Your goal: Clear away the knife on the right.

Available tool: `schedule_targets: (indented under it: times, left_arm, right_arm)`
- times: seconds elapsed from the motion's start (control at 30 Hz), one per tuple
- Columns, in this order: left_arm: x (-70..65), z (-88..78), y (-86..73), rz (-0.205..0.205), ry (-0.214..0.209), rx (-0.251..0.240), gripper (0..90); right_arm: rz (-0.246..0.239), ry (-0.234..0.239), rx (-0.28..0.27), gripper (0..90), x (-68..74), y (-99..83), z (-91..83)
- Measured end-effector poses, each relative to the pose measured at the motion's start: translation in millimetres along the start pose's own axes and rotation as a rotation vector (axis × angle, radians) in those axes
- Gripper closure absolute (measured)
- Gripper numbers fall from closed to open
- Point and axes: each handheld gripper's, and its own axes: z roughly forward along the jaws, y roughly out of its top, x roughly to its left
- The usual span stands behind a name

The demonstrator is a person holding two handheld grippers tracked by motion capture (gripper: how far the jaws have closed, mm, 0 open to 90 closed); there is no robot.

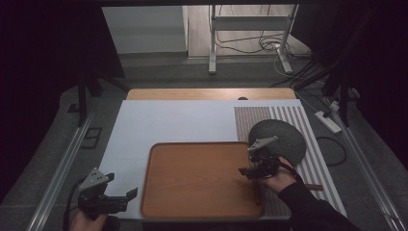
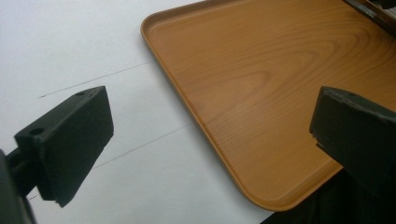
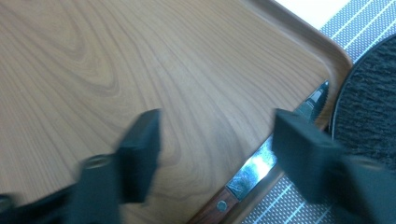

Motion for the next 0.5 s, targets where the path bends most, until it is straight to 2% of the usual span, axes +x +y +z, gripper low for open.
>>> schedule_targets:
  times: [0.07, 0.13, 0.27, 0.33, 0.5]
  left_arm:
    - [0.0, 0.2, 0.1, 0.002, -0.004, 0.001, 0.0]
    - [-0.2, 0.5, 0.2, 0.005, -0.004, 0.006, 0.0]
    - [-0.3, 1.1, 0.5, 0.008, -0.005, 0.011, 0.2]
    - [-0.2, 1.1, 0.5, 0.005, -0.006, 0.011, 0.3]
    - [0.0, 1.0, 0.6, 0.001, -0.004, 0.012, 0.5]
  right_arm:
    - [0.009, -0.007, 0.000, 17.2, 0.5, 0.9, -0.5]
    - [0.036, 0.016, -0.020, 10.9, -0.4, 2.2, -2.2]
    - [0.045, 0.041, -0.042, 8.3, -2.1, 1.8, -6.9]
    - [0.043, 0.042, -0.051, 2.6, -1.8, 0.0, -8.4]
    - [0.043, 0.026, -0.070, 0.0, -0.1, -4.0, -13.1]
